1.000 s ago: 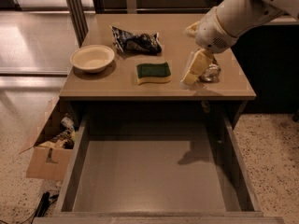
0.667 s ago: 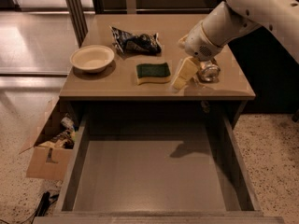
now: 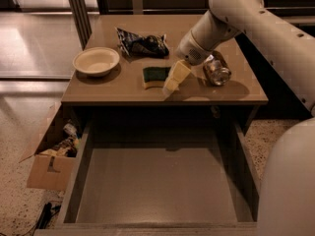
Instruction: Place sponge into top drawer
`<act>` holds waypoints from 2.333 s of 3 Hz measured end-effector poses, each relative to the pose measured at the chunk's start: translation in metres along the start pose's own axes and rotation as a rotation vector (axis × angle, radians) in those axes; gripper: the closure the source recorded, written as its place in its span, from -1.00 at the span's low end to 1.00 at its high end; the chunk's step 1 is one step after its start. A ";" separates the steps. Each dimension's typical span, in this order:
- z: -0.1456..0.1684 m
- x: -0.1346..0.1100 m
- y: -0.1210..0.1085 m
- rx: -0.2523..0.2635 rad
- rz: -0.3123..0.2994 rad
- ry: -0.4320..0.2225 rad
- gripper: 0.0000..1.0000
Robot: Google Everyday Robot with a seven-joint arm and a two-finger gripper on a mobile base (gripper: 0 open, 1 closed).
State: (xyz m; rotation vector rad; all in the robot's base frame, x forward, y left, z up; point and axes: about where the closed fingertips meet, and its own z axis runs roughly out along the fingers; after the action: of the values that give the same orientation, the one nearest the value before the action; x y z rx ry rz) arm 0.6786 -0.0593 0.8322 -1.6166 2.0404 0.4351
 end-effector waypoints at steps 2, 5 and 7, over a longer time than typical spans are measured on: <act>0.018 -0.023 -0.013 -0.019 -0.012 -0.004 -0.65; 0.019 -0.023 -0.013 -0.020 -0.012 -0.004 0.75; 0.020 -0.036 -0.011 -0.038 -0.040 0.005 1.00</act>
Offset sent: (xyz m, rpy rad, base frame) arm 0.0164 0.0196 -0.0034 0.0024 0.0123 0.0152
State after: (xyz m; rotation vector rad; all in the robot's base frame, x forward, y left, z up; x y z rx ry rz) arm 0.6990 -0.0225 0.8362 -1.6792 2.0109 0.4583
